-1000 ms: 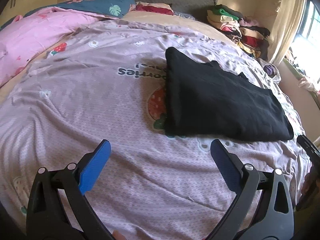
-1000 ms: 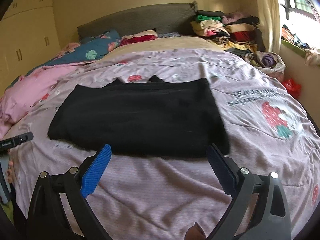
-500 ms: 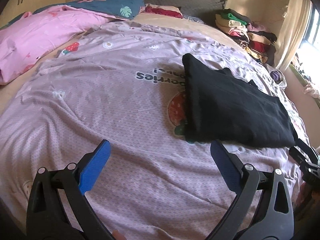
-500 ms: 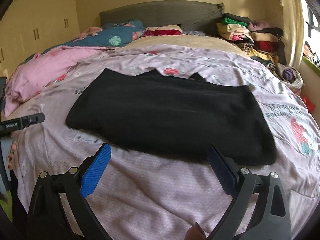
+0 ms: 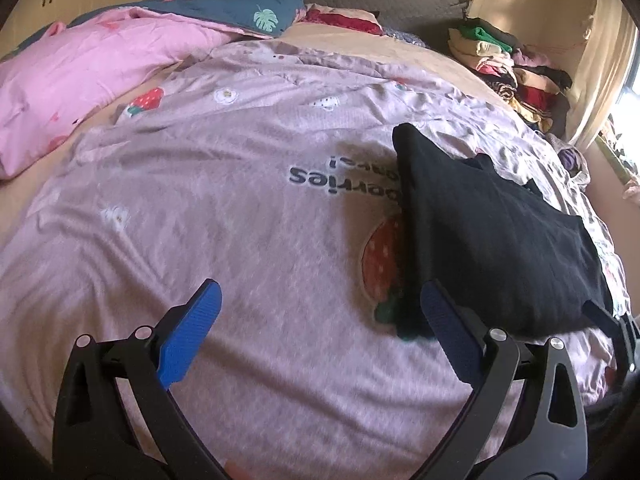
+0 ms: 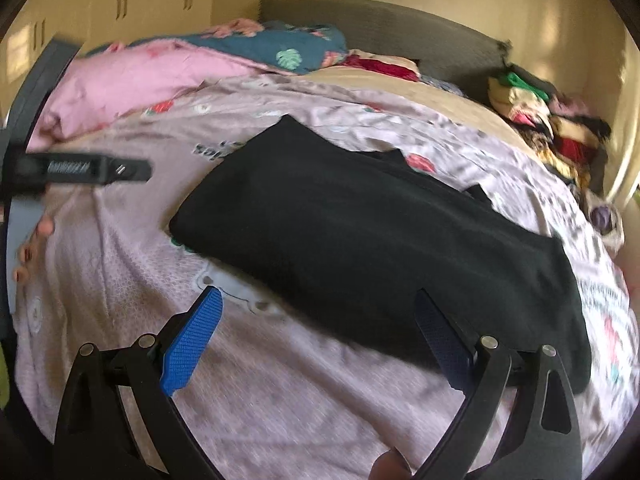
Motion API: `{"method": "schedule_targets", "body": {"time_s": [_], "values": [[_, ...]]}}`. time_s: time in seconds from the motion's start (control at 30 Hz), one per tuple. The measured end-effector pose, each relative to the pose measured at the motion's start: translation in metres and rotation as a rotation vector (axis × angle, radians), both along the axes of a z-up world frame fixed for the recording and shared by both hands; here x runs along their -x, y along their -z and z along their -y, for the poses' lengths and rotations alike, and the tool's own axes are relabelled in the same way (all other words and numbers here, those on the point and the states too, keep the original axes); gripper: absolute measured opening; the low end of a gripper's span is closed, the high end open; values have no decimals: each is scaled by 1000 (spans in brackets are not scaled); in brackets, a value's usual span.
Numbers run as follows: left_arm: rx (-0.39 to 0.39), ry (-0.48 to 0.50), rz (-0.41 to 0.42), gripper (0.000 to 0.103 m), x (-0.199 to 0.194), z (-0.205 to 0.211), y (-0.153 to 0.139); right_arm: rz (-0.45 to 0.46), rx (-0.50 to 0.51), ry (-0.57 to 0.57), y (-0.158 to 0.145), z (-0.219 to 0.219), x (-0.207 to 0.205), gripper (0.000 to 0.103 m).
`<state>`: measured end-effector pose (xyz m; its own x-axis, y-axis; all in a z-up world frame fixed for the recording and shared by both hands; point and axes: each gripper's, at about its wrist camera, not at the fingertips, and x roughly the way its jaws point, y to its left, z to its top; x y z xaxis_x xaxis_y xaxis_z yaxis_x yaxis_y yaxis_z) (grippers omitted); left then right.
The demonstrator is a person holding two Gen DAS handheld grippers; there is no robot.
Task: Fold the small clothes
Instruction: 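Release the shirt and press the folded bundle flat with both tools, then grasp the black bundle's edge with the right tool and lift it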
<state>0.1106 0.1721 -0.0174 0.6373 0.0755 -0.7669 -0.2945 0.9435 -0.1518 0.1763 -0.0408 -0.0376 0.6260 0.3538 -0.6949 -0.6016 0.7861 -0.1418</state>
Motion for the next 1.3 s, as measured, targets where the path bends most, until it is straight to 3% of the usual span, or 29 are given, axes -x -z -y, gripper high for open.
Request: {"method": "schedule_targets", "body": {"time_s": [0.2,0.57,0.83,1.07,1.23,1.3], "values": [[-50,29,6,93,-30,-1,-7,48,134,-69,17,-39,-5,96],[-92,44,-23,93,-76,-8,-3,118,241,-111,36,-77,-24,98],[-59,54,-47,93,-101,-13,3,144,263,-120,42,-89,-40,98],[-34,58,-47,93,-117,-8,6,249,237,-89,34,-86,-39,96],[65,89,-36,93,-128,-4,5,280,165,-115,22,-74,-29,63],[103,97,-38,93,-131,-2,6,275,133,-135,18,-68,-25,33]]}}
